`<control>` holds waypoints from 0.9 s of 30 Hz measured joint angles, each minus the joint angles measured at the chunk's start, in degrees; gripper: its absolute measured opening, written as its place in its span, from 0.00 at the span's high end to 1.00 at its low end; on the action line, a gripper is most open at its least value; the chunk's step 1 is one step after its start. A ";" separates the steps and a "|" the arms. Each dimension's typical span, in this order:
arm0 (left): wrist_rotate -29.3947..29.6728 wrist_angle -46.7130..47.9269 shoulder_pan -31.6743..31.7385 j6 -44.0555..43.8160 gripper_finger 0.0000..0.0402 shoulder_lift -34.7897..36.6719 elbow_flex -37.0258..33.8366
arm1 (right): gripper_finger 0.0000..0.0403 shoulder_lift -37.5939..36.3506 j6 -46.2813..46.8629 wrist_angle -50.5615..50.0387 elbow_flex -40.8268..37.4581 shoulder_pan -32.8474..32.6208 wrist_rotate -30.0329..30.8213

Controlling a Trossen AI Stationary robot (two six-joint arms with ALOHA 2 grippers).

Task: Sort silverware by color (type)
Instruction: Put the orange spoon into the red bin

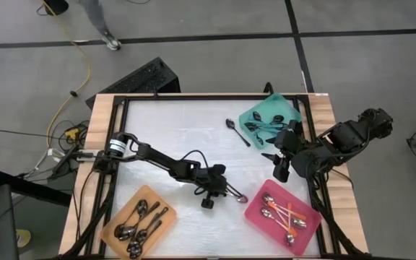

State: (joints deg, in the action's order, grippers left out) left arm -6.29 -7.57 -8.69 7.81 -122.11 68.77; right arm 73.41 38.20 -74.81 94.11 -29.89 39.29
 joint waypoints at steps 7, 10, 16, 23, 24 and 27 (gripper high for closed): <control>1.02 -1.68 -0.07 -5.90 0.98 0.25 -0.21 | 0.44 0.00 -0.07 -0.44 0.00 0.00 0.01; 1.07 -1.17 -0.07 -7.48 0.98 1.23 -0.29 | 0.44 0.00 -0.07 -1.29 0.00 0.00 0.50; 4.52 4.92 -0.04 -6.93 0.99 6.32 -0.78 | 0.44 0.00 -0.15 -1.53 0.00 0.00 1.18; 6.83 9.46 -0.07 -4.98 0.99 13.99 -1.01 | 0.44 0.00 0.20 -1.53 0.00 -0.17 1.20; 7.59 10.09 -0.09 -4.52 0.99 15.58 -1.01 | 0.44 0.00 0.20 -1.53 0.00 -0.20 1.20; 10.15 11.99 -0.09 -3.14 0.99 20.07 -0.87 | 0.44 0.00 0.22 -1.55 0.00 -0.70 1.27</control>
State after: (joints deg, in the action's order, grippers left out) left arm 3.85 4.42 -8.78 4.67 -102.05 67.90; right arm 73.41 38.41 -76.36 94.11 -30.59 40.56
